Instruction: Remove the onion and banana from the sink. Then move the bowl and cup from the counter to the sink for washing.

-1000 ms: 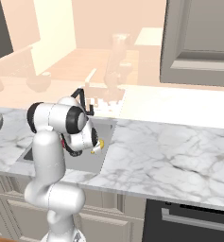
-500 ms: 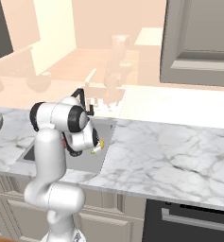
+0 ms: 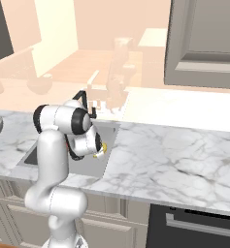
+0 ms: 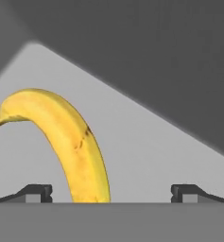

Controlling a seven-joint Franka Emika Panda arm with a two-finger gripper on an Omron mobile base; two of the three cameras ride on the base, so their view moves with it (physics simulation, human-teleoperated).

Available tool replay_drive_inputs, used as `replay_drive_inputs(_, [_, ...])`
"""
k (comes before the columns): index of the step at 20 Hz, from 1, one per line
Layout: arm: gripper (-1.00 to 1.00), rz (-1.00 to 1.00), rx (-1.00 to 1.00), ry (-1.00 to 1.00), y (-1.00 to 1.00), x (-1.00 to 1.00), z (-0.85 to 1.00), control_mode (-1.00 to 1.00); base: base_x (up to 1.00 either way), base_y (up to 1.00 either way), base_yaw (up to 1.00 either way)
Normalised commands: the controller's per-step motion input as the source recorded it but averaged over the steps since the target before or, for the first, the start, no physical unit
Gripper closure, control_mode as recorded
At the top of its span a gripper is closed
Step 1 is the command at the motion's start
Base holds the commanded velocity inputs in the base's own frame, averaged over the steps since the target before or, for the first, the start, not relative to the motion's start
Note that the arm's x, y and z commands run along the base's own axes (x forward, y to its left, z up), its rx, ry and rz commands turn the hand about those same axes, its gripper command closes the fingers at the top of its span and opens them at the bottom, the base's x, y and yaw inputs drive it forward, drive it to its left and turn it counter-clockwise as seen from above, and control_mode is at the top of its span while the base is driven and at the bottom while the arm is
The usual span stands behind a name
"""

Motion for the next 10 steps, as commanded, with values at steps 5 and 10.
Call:
replay_drive_inputs(5, [-1.00, 0.00, 0.00, 0.00, 0.00, 0.08, -0.11, -1.00, 0.00, 0.00, 0.00])
replay_drive_inputs(10, [-1.00, 0.00, 0.00, 0.00, 0.00, 0.10, -0.10, -1.00, 0.00, 0.00, 0.00])
